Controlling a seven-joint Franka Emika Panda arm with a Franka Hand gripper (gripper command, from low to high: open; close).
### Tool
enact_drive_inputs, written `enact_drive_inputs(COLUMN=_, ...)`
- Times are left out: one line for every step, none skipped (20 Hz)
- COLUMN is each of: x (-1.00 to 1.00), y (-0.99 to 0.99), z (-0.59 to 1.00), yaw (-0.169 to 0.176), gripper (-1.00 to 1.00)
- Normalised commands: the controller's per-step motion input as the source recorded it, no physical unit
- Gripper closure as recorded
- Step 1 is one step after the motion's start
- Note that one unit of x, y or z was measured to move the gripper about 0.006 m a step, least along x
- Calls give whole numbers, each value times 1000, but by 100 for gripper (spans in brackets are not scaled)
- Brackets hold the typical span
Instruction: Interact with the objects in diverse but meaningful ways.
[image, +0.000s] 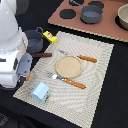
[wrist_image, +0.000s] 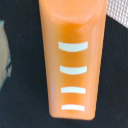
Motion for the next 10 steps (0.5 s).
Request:
enact_drive_inputs(x=-134, y=54, z=-420, yaw=99, gripper=-100)
enact_drive_inputs(x=-171, y=69, z=-460, yaw=97, gripper=-100)
enact_drive_inputs(x=-183, y=60, z=-474, yaw=97, gripper=-100)
enact_drive_inputs(x=-177, y=40, z=-480, yaw=89, gripper=-100)
enact_drive_inputs(x=-186, y=43, z=-454, yaw=80, gripper=-100)
enact_drive_inputs(x=-171, y=14, z=-431, yaw=69, gripper=-100)
enact_drive_inputs(x=-140, y=0, z=-437, yaw=57, gripper=-100)
enact_drive_inputs(x=-154, y=0, z=-440, yaw=48, gripper=-100)
enact_drive_inputs(x=-160, y=0, z=-454, yaw=43, gripper=-100)
enact_drive_inputs(x=-183, y=0, z=-449, yaw=43, gripper=-100)
